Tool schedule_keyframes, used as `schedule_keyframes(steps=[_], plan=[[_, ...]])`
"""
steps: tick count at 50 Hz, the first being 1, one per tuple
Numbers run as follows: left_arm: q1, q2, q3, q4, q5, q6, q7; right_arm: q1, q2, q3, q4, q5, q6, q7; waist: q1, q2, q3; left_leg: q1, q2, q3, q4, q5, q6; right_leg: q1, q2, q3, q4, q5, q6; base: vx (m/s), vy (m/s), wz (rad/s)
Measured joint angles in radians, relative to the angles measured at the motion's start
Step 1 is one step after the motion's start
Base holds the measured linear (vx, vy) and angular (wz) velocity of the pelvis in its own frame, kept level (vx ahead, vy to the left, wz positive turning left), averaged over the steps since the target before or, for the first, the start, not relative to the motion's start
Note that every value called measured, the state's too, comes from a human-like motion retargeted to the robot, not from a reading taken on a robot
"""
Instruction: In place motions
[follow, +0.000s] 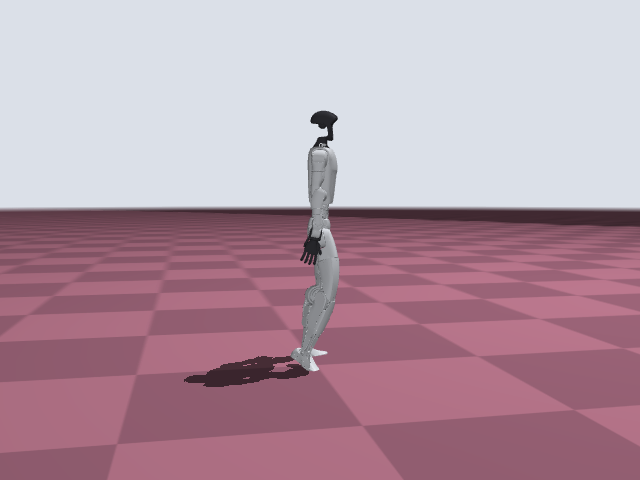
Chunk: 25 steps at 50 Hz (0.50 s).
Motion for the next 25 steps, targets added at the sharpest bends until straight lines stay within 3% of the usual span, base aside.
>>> schedule_keyframes(steps=[9, 10, 11, 12, 13, 18, 25], plan=[[-0.012, 0.059, -0.020, -0.008, 0.009, 0.005, 0.024, 0.029, 0.028, 0.025, 0.025, -0.024, -0.023, 0.010, -0.061, -0.097, 0.022, -0.012, -0.117, -0.251, -0.029, 0.040, 0.029, -0.008, 0.161, 0.347, -0.295, -0.145, 0.117, 0.06, -0.01, 1.64], [-0.014, 0.059, -0.018, -0.009, 0.000, 0.002, 0.033, 0.031, 0.027, 0.028, 0.035, -0.037, -0.020, 0.012, -0.055, -0.113, 0.027, 0.001, -0.135, -0.264, -0.036, 0.043, 0.030, -0.003, 0.172, 0.372, -0.331, -0.136, 0.123, 0.10, 0.00, 1.04], [-0.014, 0.057, -0.011, -0.010, -0.011, -0.003, 0.039, 0.032, 0.027, 0.032, 0.046, -0.051, -0.016, 0.015, -0.038, -0.118, 0.031, 0.015, -0.140, -0.267, -0.045, 0.046, 0.030, 0.003, 0.197, 0.396, -0.346, -0.140, 0.067, 0.10, 0.00, 0.69], [-0.015, 0.054, -0.005, -0.010, -0.021, -0.007, 0.043, 0.033, 0.026, 0.034, 0.057, -0.065, -0.011, 0.018, -0.018, -0.126, 0.032, 0.027, -0.146, -0.266, -0.053, 0.049, 0.029, 0.011, 0.202, 0.397, -0.355, -0.140, 0.039, 0.11, 0.00, 0.27], [-0.015, 0.051, 0.002, -0.010, -0.030, -0.010, 0.042, 0.031, 0.024, 0.034, 0.068, -0.080, -0.004, 0.024, 0.008, -0.136, 0.030, 0.035, -0.157, -0.259, -0.060, 0.051, 0.030, 0.025, 0.167, 0.350, -0.353, -0.136, 0.067, 0.10, 0.00, 0.35], [-0.016, 0.008, 0.024, 0.018, -0.093, -0.024, 0.031, 0.019, 0.012, -0.003, 0.072, -0.097, 0.018, 0.041, 0.056, -0.129, 0.022, 0.034, -0.158, -0.290, -0.069, 0.069, 0.025, 0.062, 0.150, 0.273, -0.359, -0.142, 0.096, 0.05, -0.01, 0.64], [0.009, 0.011, 0.040, 0.047, -0.115, -0.010, 0.025, -0.002, 0.019, -0.005, 0.014, -0.043, 0.011, 0.051, 0.023, -0.119, -0.015, 0.006, -0.144, -0.326, -0.072, 0.083, 0.006, 0.099, 0.166, 0.200, -0.439, -0.136, 0.090, 0.04, -0.09, 0.50]])
